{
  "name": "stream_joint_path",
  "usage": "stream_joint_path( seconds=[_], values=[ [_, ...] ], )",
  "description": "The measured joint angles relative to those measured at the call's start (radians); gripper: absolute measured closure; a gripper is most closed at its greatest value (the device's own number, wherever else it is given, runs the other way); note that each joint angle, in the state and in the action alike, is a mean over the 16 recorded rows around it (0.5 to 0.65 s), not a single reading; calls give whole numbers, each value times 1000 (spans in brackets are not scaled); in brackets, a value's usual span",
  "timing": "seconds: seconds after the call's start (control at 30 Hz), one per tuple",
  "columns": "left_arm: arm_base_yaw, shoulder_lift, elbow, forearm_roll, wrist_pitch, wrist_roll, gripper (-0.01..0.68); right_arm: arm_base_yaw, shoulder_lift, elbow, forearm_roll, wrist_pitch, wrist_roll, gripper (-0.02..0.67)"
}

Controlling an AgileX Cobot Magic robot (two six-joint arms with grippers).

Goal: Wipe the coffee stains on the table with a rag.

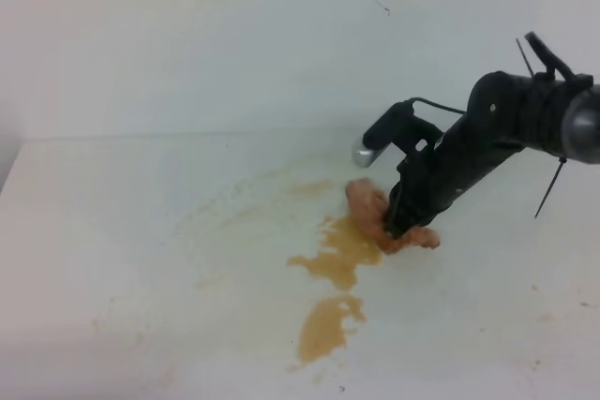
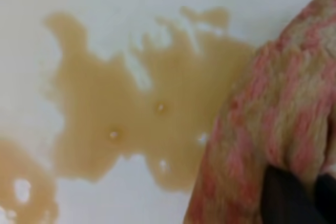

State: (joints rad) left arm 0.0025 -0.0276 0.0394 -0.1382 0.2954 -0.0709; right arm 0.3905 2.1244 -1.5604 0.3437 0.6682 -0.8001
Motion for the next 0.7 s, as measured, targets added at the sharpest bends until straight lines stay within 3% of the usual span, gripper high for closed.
stream_joint_path(
  seconds=[0.27, 0.7],
  values=[
    [0, 0, 0, 0, 0, 0, 672, 38, 65, 0, -3, 29, -64, 649],
    [0, 0, 0, 0, 0, 0, 672, 182, 103, 0, -12, 139, -120, 648]
  ],
)
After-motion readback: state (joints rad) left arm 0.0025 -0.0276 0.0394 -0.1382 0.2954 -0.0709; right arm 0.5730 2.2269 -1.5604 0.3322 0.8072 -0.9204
